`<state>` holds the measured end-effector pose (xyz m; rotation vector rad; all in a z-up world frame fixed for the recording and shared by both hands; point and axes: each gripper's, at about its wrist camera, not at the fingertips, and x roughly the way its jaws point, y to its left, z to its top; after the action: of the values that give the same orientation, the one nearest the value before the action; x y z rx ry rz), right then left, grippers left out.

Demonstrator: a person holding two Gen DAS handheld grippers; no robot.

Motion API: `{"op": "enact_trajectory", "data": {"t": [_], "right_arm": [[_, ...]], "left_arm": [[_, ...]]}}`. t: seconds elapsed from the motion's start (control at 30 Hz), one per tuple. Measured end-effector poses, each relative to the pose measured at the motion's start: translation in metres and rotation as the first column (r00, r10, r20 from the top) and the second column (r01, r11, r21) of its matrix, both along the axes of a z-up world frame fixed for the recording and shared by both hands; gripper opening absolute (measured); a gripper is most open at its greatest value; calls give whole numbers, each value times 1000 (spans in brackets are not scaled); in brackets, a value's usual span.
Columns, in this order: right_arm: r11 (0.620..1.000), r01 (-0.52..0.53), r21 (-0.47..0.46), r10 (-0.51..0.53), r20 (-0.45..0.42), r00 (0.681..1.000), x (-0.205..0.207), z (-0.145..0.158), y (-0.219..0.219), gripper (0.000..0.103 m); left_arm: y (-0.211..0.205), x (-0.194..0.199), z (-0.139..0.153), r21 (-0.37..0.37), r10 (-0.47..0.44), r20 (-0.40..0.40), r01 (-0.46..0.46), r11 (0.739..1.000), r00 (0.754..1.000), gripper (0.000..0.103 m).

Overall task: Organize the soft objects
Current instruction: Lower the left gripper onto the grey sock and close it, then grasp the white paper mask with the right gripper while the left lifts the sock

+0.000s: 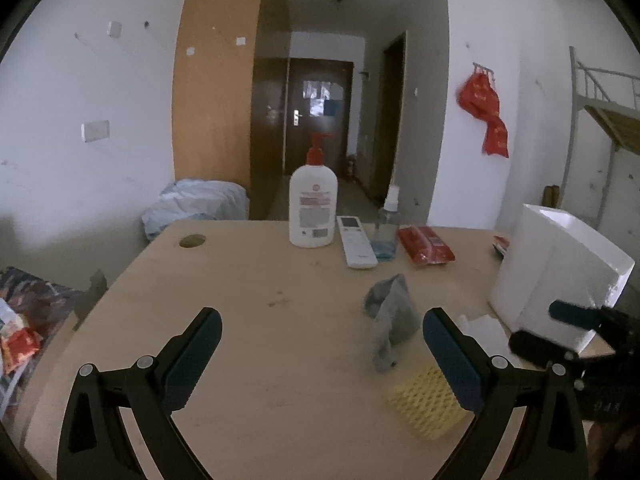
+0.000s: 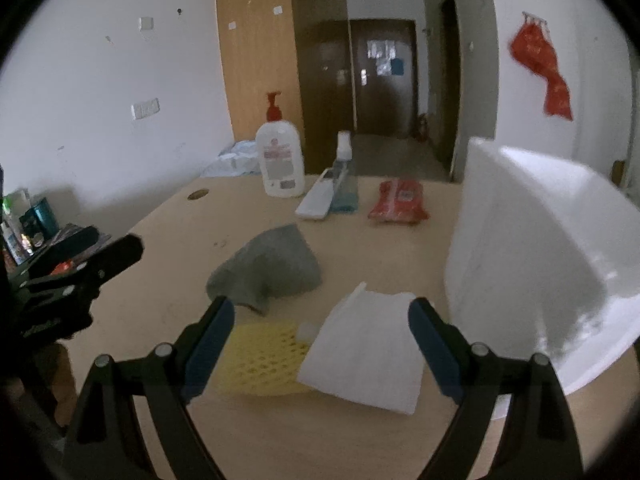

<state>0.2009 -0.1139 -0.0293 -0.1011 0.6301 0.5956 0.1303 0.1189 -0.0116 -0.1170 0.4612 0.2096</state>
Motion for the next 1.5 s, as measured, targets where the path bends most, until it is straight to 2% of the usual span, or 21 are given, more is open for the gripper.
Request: {"op": "enact_trajectory", "data": {"t": [0.23, 0.47, 0.57, 0.87, 0.93, 1.0, 1.1, 1.17, 1.2, 1.23, 1.33, 1.4, 1.5], "right_arm": [[1000, -2, -19, 2, -30, 1000, 9, -12, -1, 91], [999, -15, -40, 12, -78, 997, 20, -26, 3, 91], [999, -22, -44, 18, -90, 996, 24, -29, 6, 91], [999, -45, -21, 43, -111, 993, 35, -33, 6, 91], [998, -55, -27, 52, -117, 992, 35, -35, 8, 91], [998, -61, -34, 57, -120, 991, 35, -37, 10, 91], [997, -64, -40, 59, -128, 990, 37, -40, 10, 91], [997, -66, -43, 59, -132, 990, 38, -41, 10, 91], [997, -67, -47, 60, -134, 989, 39, -42, 10, 91], [997, -67, -49, 60, -135, 989, 40, -42, 10, 91], [996, -68, -62, 58, -140, 988, 41, -44, 11, 91], [995, -73, -69, 63, -134, 989, 40, -45, 11, 91], [993, -78, -86, 66, -140, 988, 40, -47, 14, 91]], "left_arm": [[-4, 31, -11, -20, -54, -31, 53, 998, 998, 101], [-8, 67, -26, -58, -110, -118, 104, 993, 987, 100], [-7, 81, -33, -76, -114, -155, 104, 992, 981, 98], [-15, 112, -46, -100, -165, -248, 144, 985, 955, 79], [-16, 116, -50, -117, -181, -260, 155, 981, 949, 71], [-16, 119, -53, -127, -190, -263, 161, 979, 946, 66], [-16, 124, -60, -147, -212, -284, 176, 973, 935, 43], [-16, 126, -64, -154, -220, -301, 180, 972, 928, 32], [-16, 126, -65, -155, -221, -304, 181, 971, 927, 20], [-16, 126, -65, -156, -222, -304, 181, 971, 927, 12], [-15, 126, -68, -177, -242, -306, 195, 965, 921, 7], [-14, 126, -69, -188, -242, -305, 191, 963, 921, 6], [-13, 120, -63, -166, -224, -272, 184, 969, 936, 6]]}}
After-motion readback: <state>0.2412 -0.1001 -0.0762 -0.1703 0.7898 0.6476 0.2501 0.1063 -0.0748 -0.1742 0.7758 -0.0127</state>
